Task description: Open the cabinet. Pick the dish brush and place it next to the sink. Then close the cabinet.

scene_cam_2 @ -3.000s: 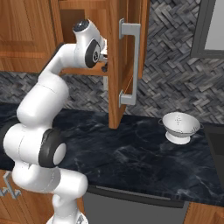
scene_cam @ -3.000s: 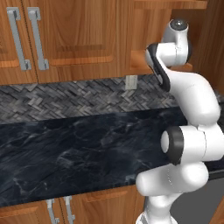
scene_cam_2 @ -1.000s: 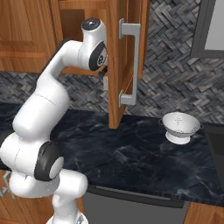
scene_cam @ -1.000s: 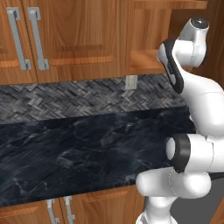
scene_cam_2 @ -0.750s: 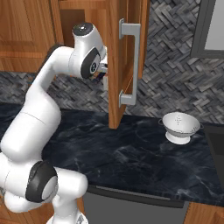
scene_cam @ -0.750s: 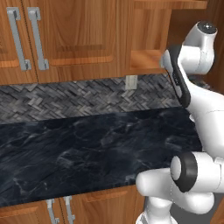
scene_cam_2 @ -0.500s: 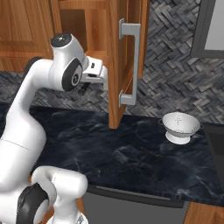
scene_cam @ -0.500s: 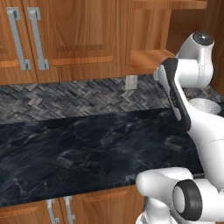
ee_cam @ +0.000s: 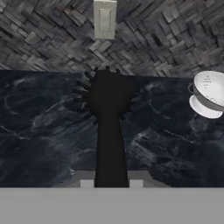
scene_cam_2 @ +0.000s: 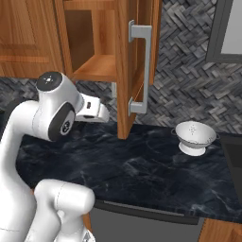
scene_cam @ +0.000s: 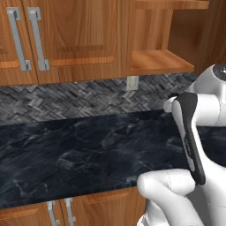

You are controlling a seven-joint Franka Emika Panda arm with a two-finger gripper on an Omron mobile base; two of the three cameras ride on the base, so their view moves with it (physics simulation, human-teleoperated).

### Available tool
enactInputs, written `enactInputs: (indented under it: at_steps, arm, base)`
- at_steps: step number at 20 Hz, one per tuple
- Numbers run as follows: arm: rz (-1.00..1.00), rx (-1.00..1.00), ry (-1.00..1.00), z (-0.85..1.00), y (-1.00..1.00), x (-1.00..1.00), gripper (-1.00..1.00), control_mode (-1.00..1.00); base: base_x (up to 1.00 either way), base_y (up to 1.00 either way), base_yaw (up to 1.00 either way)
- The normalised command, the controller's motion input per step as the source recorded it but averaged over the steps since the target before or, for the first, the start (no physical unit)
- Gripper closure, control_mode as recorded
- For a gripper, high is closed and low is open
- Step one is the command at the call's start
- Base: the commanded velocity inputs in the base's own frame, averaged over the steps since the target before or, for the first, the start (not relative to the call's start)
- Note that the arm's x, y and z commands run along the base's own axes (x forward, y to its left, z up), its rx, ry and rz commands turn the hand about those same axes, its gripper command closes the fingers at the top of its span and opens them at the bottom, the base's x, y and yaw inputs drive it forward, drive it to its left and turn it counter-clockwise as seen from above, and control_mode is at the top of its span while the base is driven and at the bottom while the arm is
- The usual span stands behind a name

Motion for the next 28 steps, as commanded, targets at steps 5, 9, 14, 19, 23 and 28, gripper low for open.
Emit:
enactInputs:
  at_steps: [5, 9, 14, 19, 23, 28]
  arm:
    - [-0.02, 0.00, 0.22, -0.61, -0.43, -1.00, 1.00, -1.00]
    - [-0.14, 0.00, 0.29, -0.68, -0.70, -1.00, 1.00, -1.00]
    - [-0.21, 0.04, 0.19, -0.42, -1.00, -1.00, 1.00, -1.00]
    - [-0.23, 0.07, 0.16, -0.19, -1.00, -0.61, 1.00, -1.00]
    - [-0.17, 0.06, 0.09, 0.00, -1.00, -0.10, 1.00, -1.00]
    - [0.02, 0.00, 0.00, -0.03, -0.71, 0.77, 1.00, -1.00]
  base:
    - [0.00, 0.00, 0.00]
    - [0.00, 0.00, 0.00]
    - [0.00, 0.00, 0.00]
    - [0.00, 0.00, 0.00]
    - [0.00, 0.00, 0.00]
    - [0.00, 0.00, 0.00]
